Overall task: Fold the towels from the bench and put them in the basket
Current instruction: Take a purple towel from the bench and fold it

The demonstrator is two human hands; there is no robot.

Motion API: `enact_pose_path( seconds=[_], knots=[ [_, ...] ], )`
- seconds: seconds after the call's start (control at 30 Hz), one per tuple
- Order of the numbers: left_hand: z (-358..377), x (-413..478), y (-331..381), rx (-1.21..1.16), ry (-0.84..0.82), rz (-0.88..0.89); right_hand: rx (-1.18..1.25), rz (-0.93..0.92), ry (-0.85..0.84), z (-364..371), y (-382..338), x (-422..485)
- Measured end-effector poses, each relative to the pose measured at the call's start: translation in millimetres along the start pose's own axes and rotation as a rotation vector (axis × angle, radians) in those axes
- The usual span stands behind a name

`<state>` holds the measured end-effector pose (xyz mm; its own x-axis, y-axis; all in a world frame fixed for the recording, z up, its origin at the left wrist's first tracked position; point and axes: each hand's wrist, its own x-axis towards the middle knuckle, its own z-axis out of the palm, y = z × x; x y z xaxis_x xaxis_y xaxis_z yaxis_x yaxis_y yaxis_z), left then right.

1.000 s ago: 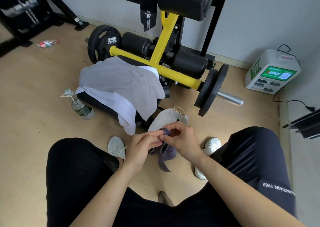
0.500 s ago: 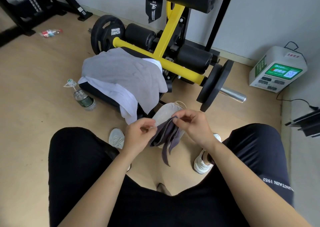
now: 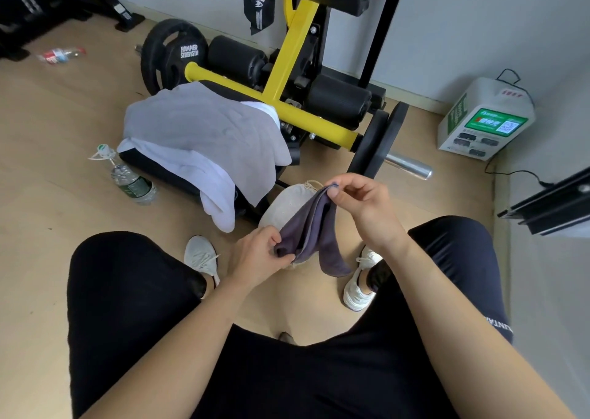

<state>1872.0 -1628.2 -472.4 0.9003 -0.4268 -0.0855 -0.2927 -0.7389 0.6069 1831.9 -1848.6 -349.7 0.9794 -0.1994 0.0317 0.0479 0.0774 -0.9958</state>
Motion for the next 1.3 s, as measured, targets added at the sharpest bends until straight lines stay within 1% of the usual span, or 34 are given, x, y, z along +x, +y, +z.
enact_pose_path(
  seconds=[0.1, 0.2, 0.3, 0.43, 0.53, 0.63, 0.77, 0.9, 0.97, 1.1, 1.13, 1.23, 1.3],
  knots=[
    [7, 1, 0, 0.048, -0.078, -0.005, 0.073, 0.015, 0.020, -4, 0, 1],
    [14, 2, -5, 0.075, -0.048, 0.024, 0.123, 0.032, 0.027, -6, -2, 2],
    [16, 5, -4, 0.029, -0.017, 0.047, 0.156, 0.032, 0.026, -8, -4, 3],
    [14, 7, 6, -0.029, -0.078, 0.059, 0.210, 0.034, 0.008, -11, -5, 5],
    [15, 9, 9, -0.004, -0.016, 0.055, 0.241, 0.018, -0.017, -13, -8, 6],
    [12, 11, 11, -0.006, 0.029, 0.037, 0.240, 0.009, 0.010, -18, -8, 8],
    [8, 9, 7, -0.086, 0.031, -0.017, 0.176, -0.002, 0.091, -28, -5, 12],
    [-1, 8, -8, -0.128, 0.018, -0.164, 0.065, 0.016, 0.169, -40, 4, 16],
    [-10, 7, -12, -0.152, 0.041, -0.236, 0.009, 0.024, 0.204, -46, 9, 18],
    [-35, 3, -16, -0.392, 0.070, -0.388, -0.096, 0.028, 0.256, -55, 13, 23],
    [-44, 2, -18, -0.390, 0.059, -0.382, -0.122, 0.031, 0.269, -57, 13, 24],
    [-71, 0, -21, -0.226, 0.010, -0.286, -0.204, 0.051, 0.311, -66, 18, 27],
    [-89, 2, -20, -0.232, -0.017, -0.283, -0.279, 0.063, 0.321, -69, 22, 28]
  ],
)
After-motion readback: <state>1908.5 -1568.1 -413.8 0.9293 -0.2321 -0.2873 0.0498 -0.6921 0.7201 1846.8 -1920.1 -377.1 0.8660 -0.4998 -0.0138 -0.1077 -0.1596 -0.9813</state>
